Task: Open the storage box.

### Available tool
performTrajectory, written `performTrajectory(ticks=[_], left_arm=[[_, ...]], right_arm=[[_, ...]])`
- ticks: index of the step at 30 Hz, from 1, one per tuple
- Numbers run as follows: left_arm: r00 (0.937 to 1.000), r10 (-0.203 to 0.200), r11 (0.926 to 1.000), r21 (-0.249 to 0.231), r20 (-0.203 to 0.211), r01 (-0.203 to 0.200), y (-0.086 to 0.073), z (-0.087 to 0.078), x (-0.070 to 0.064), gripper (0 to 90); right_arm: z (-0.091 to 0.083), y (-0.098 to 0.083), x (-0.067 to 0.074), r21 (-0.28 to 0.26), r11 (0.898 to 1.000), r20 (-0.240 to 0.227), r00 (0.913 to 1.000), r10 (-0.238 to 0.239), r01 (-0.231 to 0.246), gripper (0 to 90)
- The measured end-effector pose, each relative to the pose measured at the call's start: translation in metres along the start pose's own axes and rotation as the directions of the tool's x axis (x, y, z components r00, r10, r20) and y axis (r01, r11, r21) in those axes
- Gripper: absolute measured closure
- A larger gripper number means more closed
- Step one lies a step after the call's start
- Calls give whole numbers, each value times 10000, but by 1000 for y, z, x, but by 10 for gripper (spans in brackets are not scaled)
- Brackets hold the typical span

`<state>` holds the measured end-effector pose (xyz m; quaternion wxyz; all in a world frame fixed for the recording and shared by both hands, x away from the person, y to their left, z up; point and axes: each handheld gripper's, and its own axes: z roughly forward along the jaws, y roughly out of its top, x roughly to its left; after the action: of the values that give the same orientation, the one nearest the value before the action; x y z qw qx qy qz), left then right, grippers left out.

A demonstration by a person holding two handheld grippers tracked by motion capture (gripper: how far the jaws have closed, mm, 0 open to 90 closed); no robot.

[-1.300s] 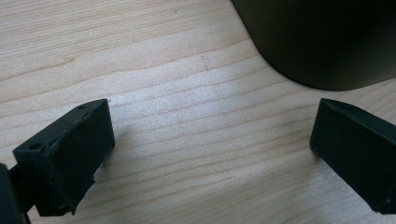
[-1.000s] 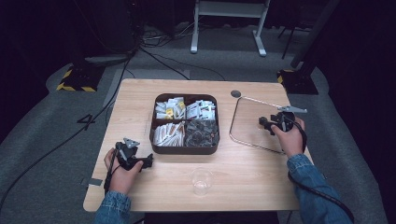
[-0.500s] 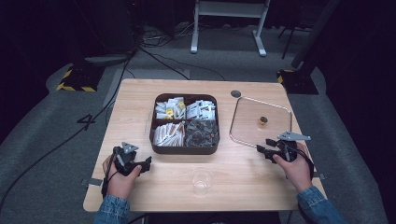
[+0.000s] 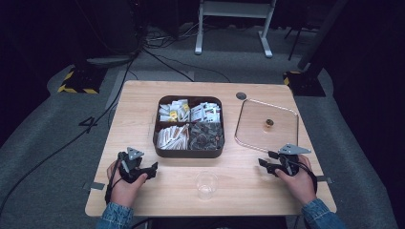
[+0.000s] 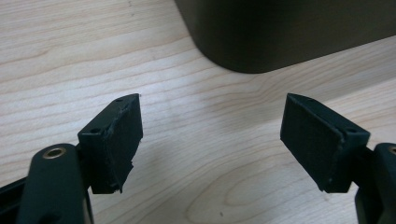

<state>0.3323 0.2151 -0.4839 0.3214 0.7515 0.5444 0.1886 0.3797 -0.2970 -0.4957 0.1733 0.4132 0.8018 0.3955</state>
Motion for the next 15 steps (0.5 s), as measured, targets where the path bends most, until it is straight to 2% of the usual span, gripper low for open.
performTrajectory(ticks=[9, 13, 15], left_arm=[[9992, 205, 9995, -229, 349, -197, 11, -9, -10, 249], [9980, 179, 9992, -375, 609, -156, 20, -12, -14, 245], [9977, 201, 9990, -414, 655, -174, 24, -13, -17, 245]], right_arm=[[4, -6, 6, 273, 9994, -76, 9997, -225, 227, 366], [6, -5, 10, 391, 9976, 140, 9982, -584, 578, 331], [7, -4, 11, 417, 9976, 170, 9983, -563, 555, 322]])
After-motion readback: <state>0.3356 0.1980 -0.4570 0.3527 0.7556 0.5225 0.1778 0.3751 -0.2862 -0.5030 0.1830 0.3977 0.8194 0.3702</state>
